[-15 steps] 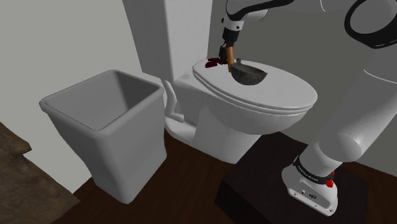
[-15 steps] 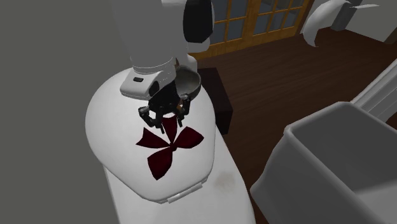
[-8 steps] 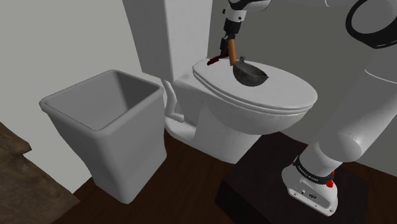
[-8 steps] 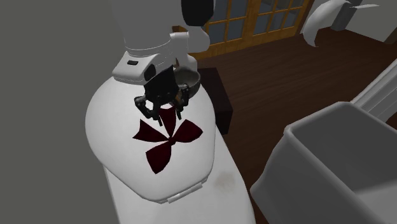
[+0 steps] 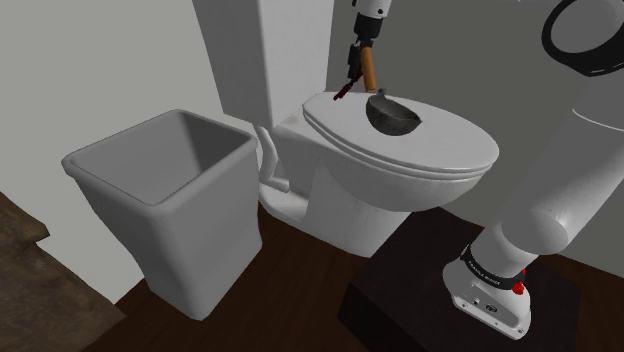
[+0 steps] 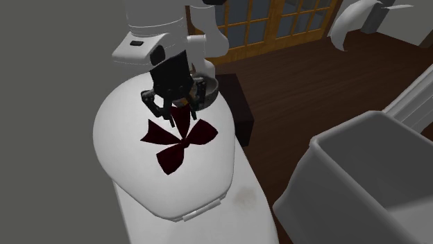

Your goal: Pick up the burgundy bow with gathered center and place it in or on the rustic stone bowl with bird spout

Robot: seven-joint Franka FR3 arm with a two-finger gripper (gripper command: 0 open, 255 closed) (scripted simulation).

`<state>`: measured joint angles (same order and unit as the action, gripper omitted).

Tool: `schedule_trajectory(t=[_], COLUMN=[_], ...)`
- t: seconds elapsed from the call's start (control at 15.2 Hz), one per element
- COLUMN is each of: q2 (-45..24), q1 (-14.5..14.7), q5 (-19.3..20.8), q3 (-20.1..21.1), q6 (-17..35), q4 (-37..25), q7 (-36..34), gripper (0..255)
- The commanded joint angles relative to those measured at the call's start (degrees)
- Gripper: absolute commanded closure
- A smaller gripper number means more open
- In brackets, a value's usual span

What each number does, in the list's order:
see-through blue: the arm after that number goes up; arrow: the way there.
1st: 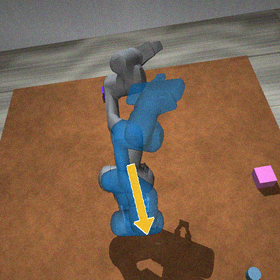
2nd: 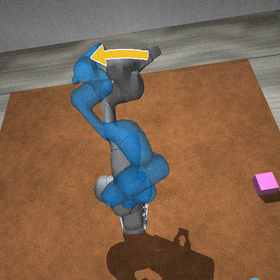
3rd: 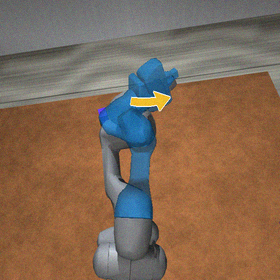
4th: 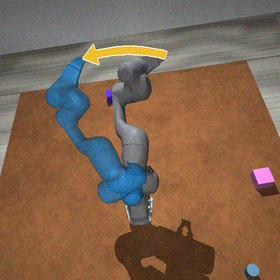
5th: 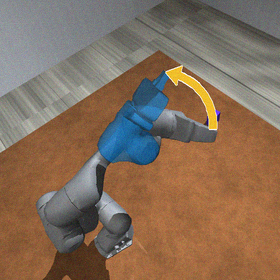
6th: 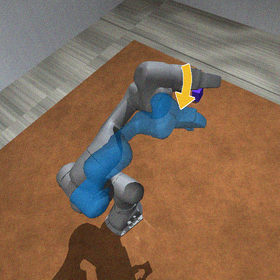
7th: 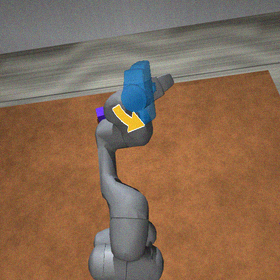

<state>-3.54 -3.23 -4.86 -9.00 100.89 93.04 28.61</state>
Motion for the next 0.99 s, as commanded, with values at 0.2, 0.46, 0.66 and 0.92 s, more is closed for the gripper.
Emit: schedule_trajectory(t=[0.2, 0.46, 0.66, 0.92], q2=[-0.85, -1.14, -3.08, -1.64], q1=[-0.13, -0.18, -2.76, -3.25], q5=[-0.11, -0.16, -9.36, -13.36], q3=[-0.09, -0.12, -3.56, -4.71], q6=[-4.33, -5.14, -6.62, -3.31], q4=[-5.15, -6.27, -4.28, 1.61], q7=[-0.15, -0.15, -27.89, -40.01], gripper=[255, 0, 0, 0])
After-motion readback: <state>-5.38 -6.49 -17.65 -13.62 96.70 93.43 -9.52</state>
